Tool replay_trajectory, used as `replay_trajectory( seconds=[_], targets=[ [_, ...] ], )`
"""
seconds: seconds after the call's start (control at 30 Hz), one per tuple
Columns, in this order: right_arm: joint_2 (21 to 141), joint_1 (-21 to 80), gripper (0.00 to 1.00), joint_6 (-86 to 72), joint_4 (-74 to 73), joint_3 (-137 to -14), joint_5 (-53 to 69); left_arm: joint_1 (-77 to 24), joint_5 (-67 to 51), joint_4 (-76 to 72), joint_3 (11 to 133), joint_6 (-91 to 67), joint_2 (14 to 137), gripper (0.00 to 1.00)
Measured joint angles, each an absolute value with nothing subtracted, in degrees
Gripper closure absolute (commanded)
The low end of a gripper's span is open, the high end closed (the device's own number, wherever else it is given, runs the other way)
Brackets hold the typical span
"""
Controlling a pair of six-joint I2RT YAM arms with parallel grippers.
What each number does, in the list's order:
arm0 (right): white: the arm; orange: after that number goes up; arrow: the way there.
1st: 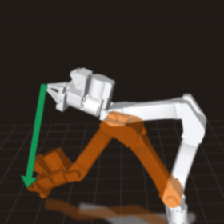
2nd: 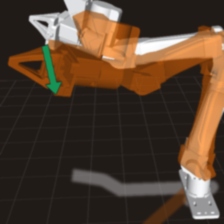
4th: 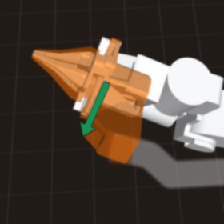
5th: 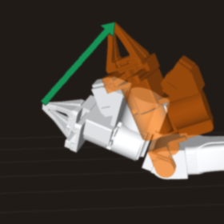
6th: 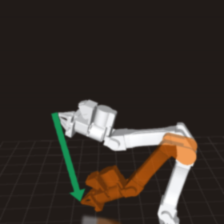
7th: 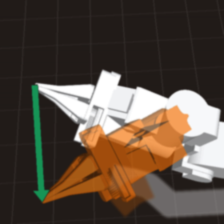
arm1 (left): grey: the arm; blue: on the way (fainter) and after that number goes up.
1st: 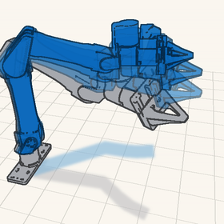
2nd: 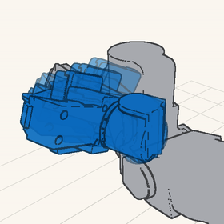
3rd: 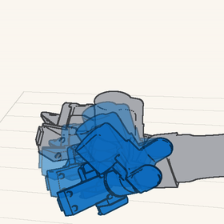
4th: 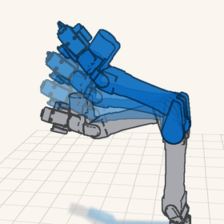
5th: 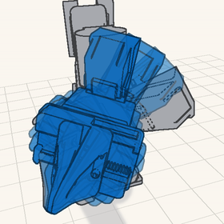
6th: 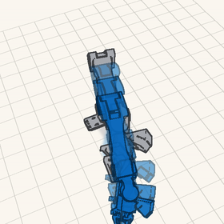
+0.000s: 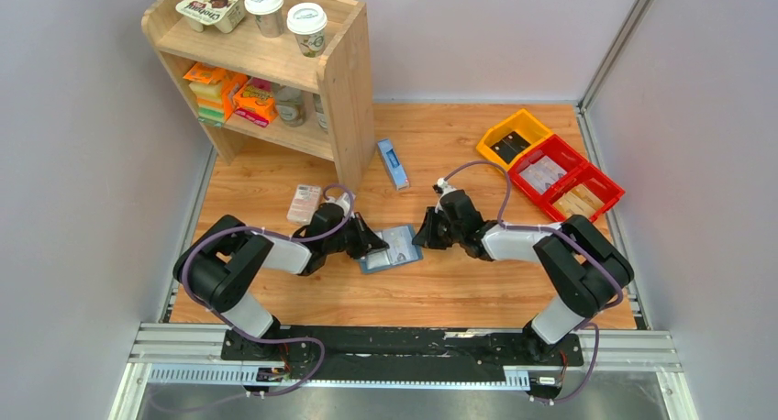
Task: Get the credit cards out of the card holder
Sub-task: Remove the credit card from the card holder.
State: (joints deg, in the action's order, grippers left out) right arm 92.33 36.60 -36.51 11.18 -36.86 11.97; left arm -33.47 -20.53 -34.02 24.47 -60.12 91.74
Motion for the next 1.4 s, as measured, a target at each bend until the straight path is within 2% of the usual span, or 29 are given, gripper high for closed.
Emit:
replay_trajectory(
  seconds=[0.3, 0.4, 0.73, 1.07, 1.4],
  targets=[
    [91.68, 36.12, 0.77, -35.42, 7.68, -37.69, 12.36, -33.21, -21.15, -32.8, 24.4, -60.07, 91.5, 1.0],
    [90.83, 36.12, 0.76, -34.24, 5.45, -38.22, 12.78, -33.17, -21.58, -32.36, 24.49, -59.94, 91.5, 1.0],
    [90.87, 36.14, 0.83, -32.45, 5.19, -42.35, 19.09, -33.17, -22.0, -31.48, 24.69, -59.72, 91.5, 1.0],
    [96.71, 35.77, 0.87, -33.39, 8.91, -42.85, 22.87, -33.08, -21.96, -31.11, 24.71, -59.7, 91.5, 0.99],
    [97.1, 34.79, 0.88, -34.68, 14.2, -40.23, 24.36, -32.56, -21.93, -32.82, 23.68, -60.12, 91.5, 0.8]
  ],
)
